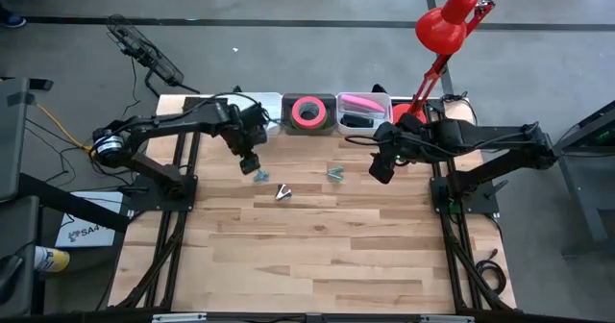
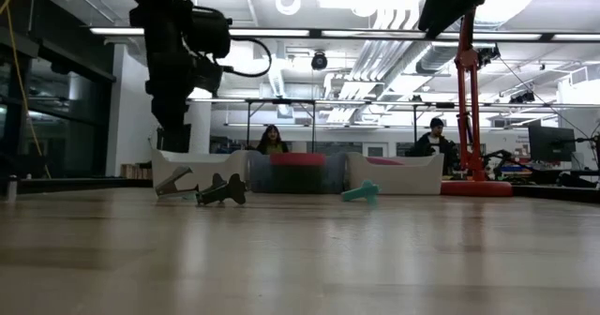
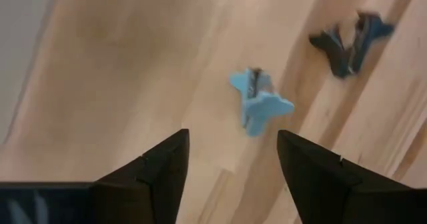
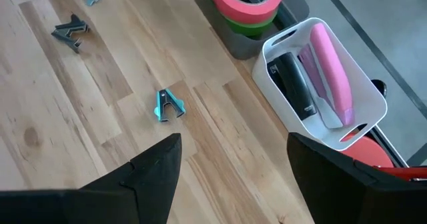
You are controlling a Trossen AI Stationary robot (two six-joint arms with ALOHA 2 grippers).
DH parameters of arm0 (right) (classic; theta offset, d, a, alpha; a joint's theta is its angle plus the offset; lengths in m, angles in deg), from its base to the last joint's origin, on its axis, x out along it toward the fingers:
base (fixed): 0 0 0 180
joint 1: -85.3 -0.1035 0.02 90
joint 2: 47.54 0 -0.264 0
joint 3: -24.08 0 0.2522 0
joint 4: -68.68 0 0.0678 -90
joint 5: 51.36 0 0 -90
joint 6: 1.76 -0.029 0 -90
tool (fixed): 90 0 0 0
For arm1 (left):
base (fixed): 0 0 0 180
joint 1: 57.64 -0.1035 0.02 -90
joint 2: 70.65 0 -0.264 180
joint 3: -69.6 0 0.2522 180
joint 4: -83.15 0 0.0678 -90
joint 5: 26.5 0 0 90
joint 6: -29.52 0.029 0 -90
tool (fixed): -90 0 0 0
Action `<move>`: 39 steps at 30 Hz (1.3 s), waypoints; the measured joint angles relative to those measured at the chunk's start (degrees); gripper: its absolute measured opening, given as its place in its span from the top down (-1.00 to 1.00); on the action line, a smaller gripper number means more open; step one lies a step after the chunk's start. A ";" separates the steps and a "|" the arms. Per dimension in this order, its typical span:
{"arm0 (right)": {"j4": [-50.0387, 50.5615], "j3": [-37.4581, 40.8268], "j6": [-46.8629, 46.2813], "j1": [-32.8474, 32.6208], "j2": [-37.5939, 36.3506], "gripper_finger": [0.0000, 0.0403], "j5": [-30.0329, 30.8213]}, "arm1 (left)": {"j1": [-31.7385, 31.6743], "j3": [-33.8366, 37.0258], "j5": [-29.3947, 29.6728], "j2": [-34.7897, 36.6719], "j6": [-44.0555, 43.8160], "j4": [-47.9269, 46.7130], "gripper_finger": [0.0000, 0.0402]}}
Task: Pick and place Stapler, Stapler remover, tape
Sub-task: Put the blue staple remover into the left white bin
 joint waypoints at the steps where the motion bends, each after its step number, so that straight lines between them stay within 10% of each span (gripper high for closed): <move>1: 0.00 0.00 0.00 0.00 0.01 -0.31 0.00 | 1.21 0.00 0.48 0.00 0.13 -0.22 -0.14; 28: -4.05 7.15 -0.57 -0.06 0.04 -0.31 -1.29 | 13.43 15.19 9.62 -0.02 -11.99 21.14 -0.40; 39: -5.02 7.15 -0.25 -0.04 0.02 -0.31 0.06 | 13.43 18.17 8.00 -0.04 -12.00 25.52 -0.05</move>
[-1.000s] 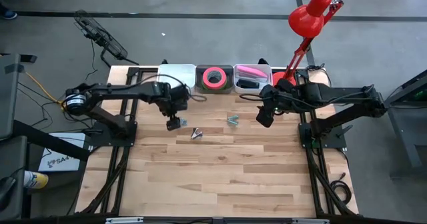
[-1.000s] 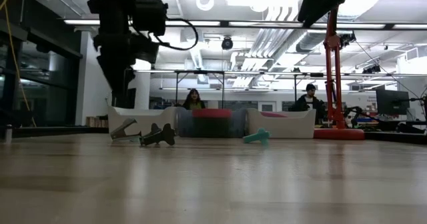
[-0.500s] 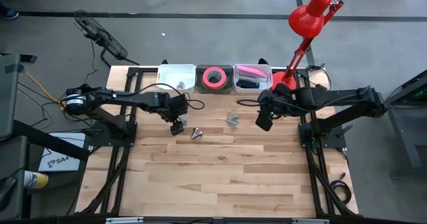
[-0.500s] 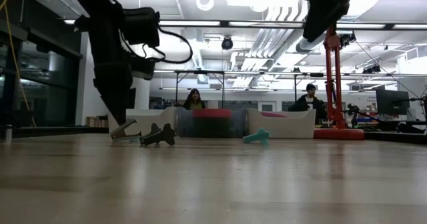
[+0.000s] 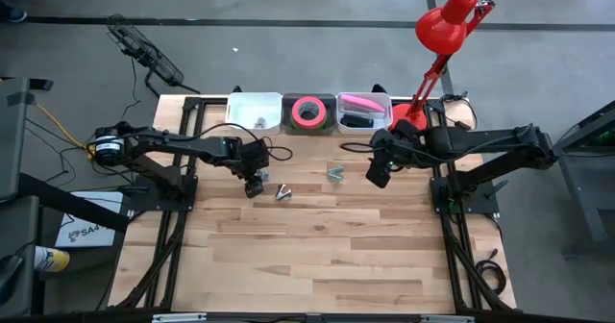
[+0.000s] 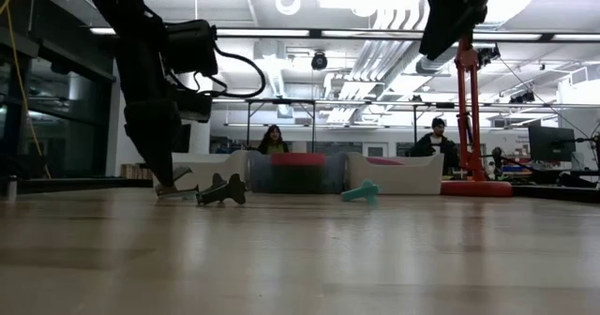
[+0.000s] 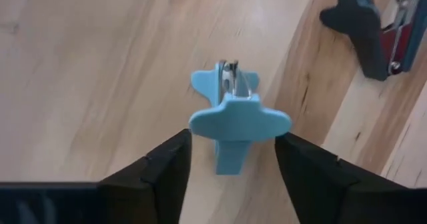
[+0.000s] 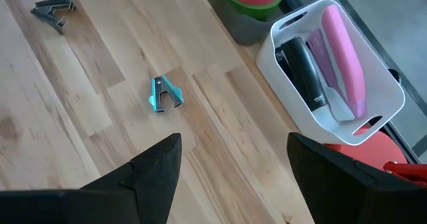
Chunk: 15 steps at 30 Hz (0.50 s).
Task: Pick and place Stapler, Stapler remover, tape
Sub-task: Put the blue staple remover into the left white bin
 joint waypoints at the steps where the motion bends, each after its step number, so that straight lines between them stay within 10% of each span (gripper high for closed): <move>1: -0.02 0.00 0.04 0.00 0.00 -0.31 0.01 | 0.00 0.06 -0.03 0.00 0.00 0.33 0.00; 15: -0.31 0.00 0.25 0.00 -0.02 -0.31 0.16 | 0.00 0.06 0.90 0.00 -1.49 2.01 0.76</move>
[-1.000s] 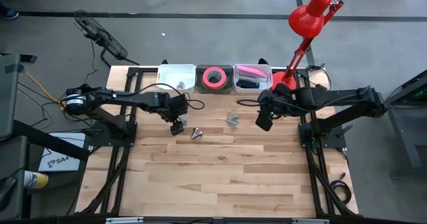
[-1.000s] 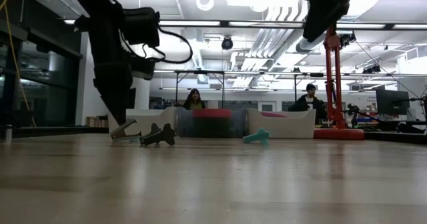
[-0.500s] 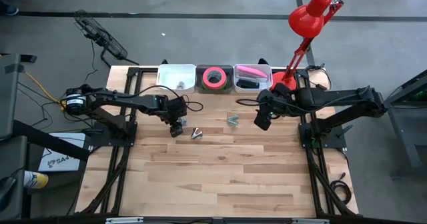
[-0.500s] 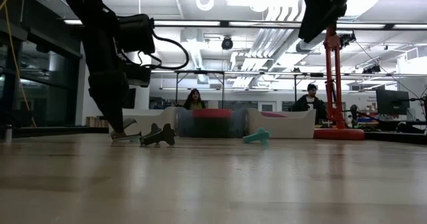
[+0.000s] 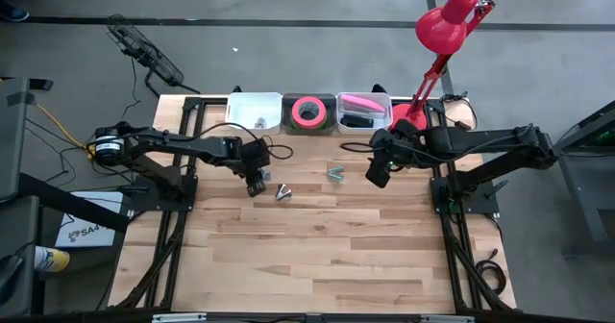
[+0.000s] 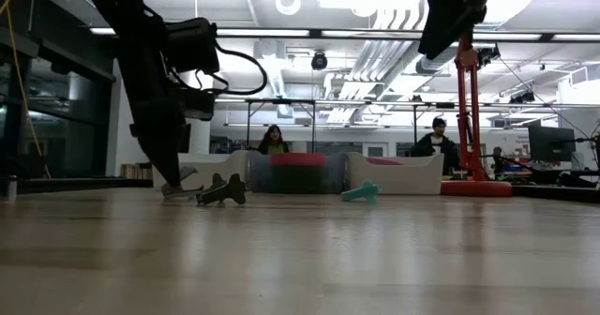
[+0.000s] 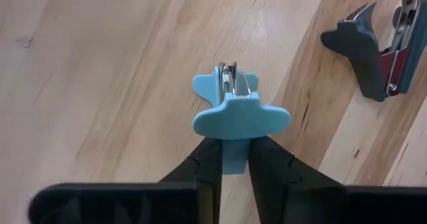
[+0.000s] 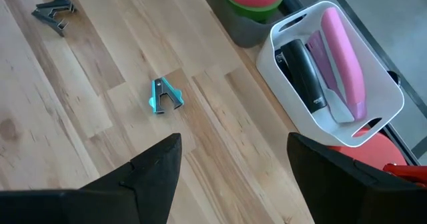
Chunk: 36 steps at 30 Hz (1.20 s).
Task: Pick and place Stapler, Stapler remover, tape
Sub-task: Put the blue staple remover into the left white bin
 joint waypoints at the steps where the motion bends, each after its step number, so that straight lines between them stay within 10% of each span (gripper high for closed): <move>1: 0.00 0.00 0.00 0.00 0.00 -0.31 0.00 | 0.00 0.00 -0.03 0.00 -0.45 0.04 0.79; 36: -2.10 -0.02 4.10 2.98 -0.02 -0.31 -3.66 | -0.07 -10.35 3.99 2.54 -5.94 -8.27 0.79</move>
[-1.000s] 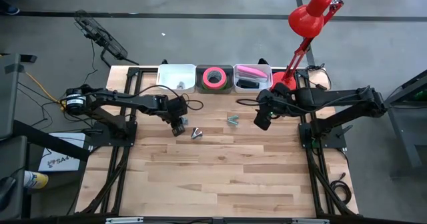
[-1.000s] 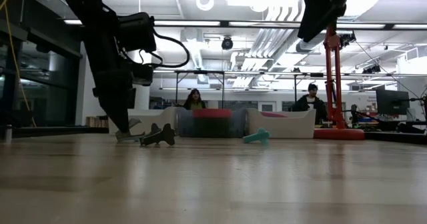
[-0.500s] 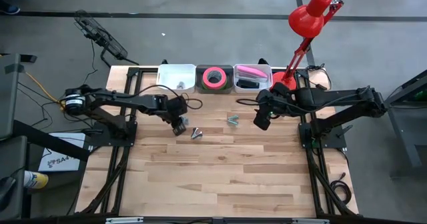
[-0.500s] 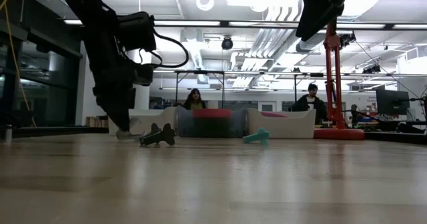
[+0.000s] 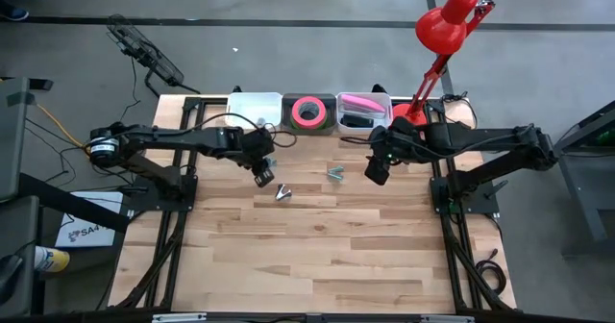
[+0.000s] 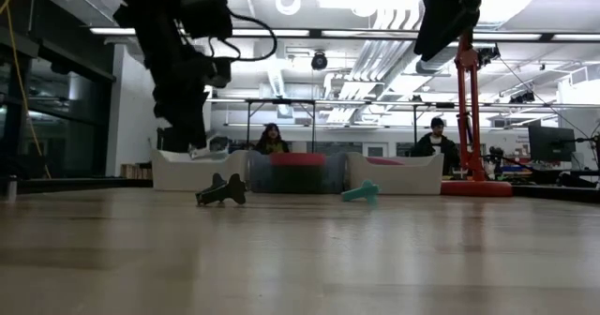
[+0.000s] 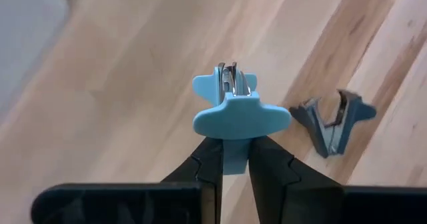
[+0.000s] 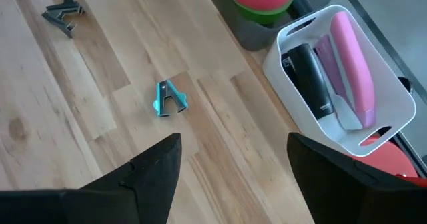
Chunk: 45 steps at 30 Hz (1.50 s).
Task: Pick and place Stapler, Stapler remover, tape
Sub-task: Put the blue staple remover into the left white bin
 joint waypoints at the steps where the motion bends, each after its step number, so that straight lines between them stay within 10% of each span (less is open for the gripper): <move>1: -0.04 0.00 0.26 0.21 -0.01 -0.31 -0.25 | -0.04 -0.77 0.62 0.00 0.32 -0.64 0.79; 32: -7.88 -0.02 1.91 11.24 0.00 -0.31 -2.53 | -34.84 -11.62 1.17 -3.88 -1.75 -5.22 0.79; 45: -8.89 -0.02 -2.09 14.97 -0.02 -0.31 -2.57 | -38.99 -11.60 -1.04 -11.33 -1.68 -0.49 0.79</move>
